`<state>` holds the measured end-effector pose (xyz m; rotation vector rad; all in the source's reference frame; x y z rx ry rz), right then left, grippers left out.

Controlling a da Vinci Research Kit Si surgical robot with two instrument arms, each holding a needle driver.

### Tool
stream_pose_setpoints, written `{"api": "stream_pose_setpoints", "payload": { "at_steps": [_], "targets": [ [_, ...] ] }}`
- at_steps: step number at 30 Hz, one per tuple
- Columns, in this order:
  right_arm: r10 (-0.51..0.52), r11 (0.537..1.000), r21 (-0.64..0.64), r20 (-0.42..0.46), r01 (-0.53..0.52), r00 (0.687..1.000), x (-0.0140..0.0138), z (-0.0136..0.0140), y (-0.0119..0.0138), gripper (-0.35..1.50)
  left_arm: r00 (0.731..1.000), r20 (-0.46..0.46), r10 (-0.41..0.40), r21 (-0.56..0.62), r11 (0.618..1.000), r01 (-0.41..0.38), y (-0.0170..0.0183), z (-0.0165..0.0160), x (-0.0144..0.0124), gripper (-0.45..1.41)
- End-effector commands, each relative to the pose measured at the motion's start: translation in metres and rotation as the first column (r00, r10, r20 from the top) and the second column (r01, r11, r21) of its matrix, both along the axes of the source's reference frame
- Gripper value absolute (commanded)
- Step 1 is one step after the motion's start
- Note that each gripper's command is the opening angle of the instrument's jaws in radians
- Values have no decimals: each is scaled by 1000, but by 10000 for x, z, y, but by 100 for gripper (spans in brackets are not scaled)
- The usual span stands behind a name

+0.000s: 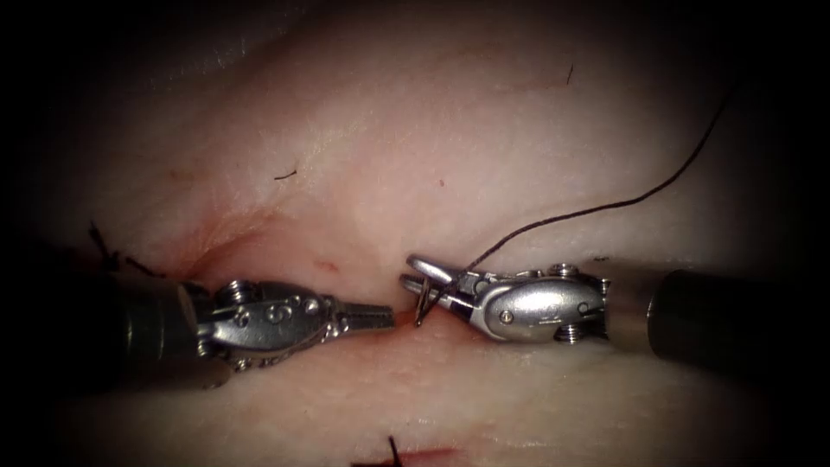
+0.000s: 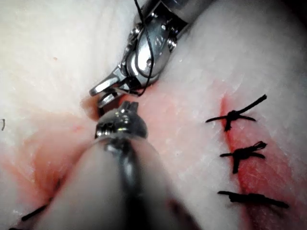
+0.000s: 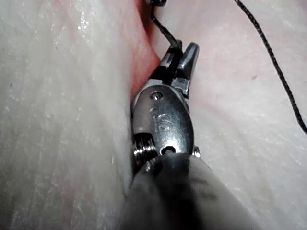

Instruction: Wound Closure

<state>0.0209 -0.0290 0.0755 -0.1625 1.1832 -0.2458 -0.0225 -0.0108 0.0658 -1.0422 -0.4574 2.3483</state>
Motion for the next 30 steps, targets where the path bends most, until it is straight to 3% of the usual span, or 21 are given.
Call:
{"api": "stream_pose_setpoints", "payload": {
  "at_steps": [1, 10, 16, 21, 30],
  "targets": [
    [37, 999, 2, -25, -37, 999, 5, -13, 13, -35, 1000, -1, 2, 0, 1000, -2, -2, 7, -7, -3],
    [136, 989, 74, -68, -131, 988, 21, -68, 56, -35, 999, 3, 38, 7, 999, -38, -20, 38, -36, -3],
    [148, 986, 86, -66, -142, 987, 33, -72, 69, -35, 998, 2, 65, 25, 998, -65, -35, 47, -47, -3],
    [146, 986, 97, -72, -138, 987, 39, -78, 74, -35, 991, -69, 115, 52, 992, -112, -44, 62, -35, -3],
    [156, 950, 283, -70, -130, 985, 42, -89, 105, -35, 976, -173, 131, 52, 991, -124, -48, 88, 1, -3]
  ]
}}
